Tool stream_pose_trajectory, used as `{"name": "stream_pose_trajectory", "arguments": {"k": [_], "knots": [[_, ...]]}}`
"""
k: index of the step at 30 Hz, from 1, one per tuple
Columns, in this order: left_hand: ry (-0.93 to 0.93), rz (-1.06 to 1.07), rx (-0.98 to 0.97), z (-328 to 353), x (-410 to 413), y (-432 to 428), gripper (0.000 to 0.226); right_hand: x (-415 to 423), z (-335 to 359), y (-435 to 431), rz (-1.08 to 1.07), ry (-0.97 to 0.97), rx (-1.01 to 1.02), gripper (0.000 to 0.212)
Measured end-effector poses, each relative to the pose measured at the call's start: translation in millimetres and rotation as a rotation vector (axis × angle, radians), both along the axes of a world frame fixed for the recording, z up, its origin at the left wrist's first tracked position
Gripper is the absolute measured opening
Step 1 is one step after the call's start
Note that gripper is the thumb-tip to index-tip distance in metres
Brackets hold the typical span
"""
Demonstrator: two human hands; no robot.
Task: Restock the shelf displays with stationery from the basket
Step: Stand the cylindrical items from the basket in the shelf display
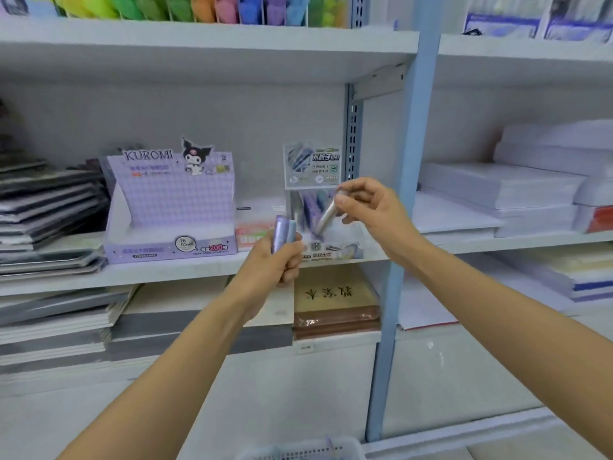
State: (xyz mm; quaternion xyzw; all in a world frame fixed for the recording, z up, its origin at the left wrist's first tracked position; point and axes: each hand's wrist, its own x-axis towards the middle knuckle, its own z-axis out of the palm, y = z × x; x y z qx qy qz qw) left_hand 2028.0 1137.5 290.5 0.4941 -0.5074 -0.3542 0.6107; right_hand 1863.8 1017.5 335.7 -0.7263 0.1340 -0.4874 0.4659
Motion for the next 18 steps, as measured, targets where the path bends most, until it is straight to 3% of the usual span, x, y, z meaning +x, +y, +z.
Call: {"name": "stream_pose_trajectory", "arguments": {"k": [6, 14, 18], "knots": [[-0.041, 0.089, -0.071, 14.5, 12.0, -21.2, 0.014, 13.3, 20.9, -45.2, -0.270, -0.017, 0.019, 0.017], [0.031, 0.178, -0.099, 9.5, 33.0, -31.4, 0.015, 38.3, 19.5, -37.5, -0.024, -0.028, -0.026, 0.017], [0.027, 0.122, -0.104, 7.6, 35.4, -29.4, 0.020, 53.6, 13.3, -29.2, -0.098, 0.199, -0.229, 0.021]]}}
